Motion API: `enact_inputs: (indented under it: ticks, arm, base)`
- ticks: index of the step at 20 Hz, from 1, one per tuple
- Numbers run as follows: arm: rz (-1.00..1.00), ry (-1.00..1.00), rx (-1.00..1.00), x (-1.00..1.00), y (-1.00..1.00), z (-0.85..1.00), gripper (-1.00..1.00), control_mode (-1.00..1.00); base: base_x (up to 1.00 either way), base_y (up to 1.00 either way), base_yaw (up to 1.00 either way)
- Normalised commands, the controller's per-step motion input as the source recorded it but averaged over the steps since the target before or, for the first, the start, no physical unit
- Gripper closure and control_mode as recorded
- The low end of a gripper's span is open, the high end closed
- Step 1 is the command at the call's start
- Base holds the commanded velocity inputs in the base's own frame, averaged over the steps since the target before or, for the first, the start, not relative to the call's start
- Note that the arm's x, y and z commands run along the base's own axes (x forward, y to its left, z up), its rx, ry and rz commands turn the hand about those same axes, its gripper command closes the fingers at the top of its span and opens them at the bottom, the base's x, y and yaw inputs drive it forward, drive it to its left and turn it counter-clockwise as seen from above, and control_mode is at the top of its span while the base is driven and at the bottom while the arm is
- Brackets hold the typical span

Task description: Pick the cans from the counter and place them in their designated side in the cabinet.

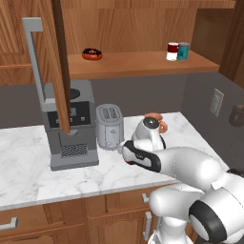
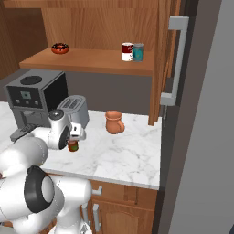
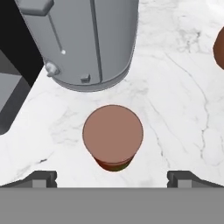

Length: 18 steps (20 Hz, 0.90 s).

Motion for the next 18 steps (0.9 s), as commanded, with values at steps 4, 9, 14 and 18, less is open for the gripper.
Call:
enact_inputs:
  ticks: [4,9,14,18]
  arm:
    - [0.00,0.00,-0.01,0.14,0.00,-0.15,-1.00,-1.00]
    - [0.00,0.00,-0.01,0.14,0.01,-0.14,-1.00,-1.00]
    - [0.00,0.00,-0.01,0.13,0.02,-0.15,-1.00,-1.00]
    - [0.00,0.00,-0.01,0.13,0.05,-0.14,1.00,-1.00]
  base:
    - [0.00,0.00,0.00]
    - [0.00,0.00,0.00]
    - [0.00,0.00,0.00]
    - [0.00,0.00,0.00]
